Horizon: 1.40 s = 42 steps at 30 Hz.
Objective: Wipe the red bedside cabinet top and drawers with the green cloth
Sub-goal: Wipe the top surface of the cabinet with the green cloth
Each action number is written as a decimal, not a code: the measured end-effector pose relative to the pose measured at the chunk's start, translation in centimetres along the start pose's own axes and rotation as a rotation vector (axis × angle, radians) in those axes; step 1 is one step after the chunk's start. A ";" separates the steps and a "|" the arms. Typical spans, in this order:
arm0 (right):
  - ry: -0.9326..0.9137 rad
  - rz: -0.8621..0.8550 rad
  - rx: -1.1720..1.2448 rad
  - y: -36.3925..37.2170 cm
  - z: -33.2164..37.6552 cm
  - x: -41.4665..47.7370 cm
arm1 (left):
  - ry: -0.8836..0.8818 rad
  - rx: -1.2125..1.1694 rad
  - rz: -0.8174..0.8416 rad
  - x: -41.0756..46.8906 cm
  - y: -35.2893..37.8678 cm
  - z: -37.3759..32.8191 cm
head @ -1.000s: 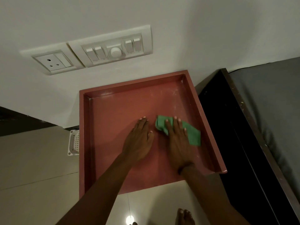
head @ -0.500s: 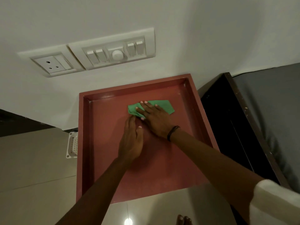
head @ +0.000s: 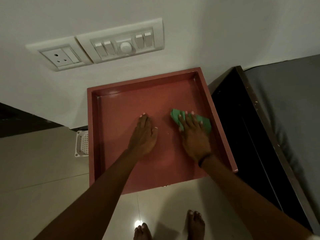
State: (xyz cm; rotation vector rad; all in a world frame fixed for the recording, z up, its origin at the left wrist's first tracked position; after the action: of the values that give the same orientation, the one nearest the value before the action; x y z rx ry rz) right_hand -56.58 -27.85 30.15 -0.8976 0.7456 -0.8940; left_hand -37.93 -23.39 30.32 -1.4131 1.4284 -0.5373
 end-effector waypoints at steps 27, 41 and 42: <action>0.327 -0.161 0.164 -0.5 -2.5 -1.0 | 0.147 0.120 0.086 -2.1 2.5 -1.0; 0.306 -0.139 0.160 5.5 6.5 -12.3 | 0.134 0.053 0.164 -1.6 1.9 -1.4; 0.268 -0.111 0.168 6.6 8.7 -12.7 | 0.128 0.045 0.188 -1.5 2.0 -1.3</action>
State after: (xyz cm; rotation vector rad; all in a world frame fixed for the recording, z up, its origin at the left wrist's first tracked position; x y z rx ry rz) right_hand -52.69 -11.57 30.25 -0.6831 0.8415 -1.1729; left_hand -40.29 -21.98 29.68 -1.2111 1.6225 -0.5432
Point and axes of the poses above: each hand's wrist, its own x-axis towards the middle knuckle, its own y-axis out of the palm, z = x × y, the point moved 8 cm from there along x, towards the middle knuckle, and after that the axes turned 6 degrees about x, right-handed, at the moved point
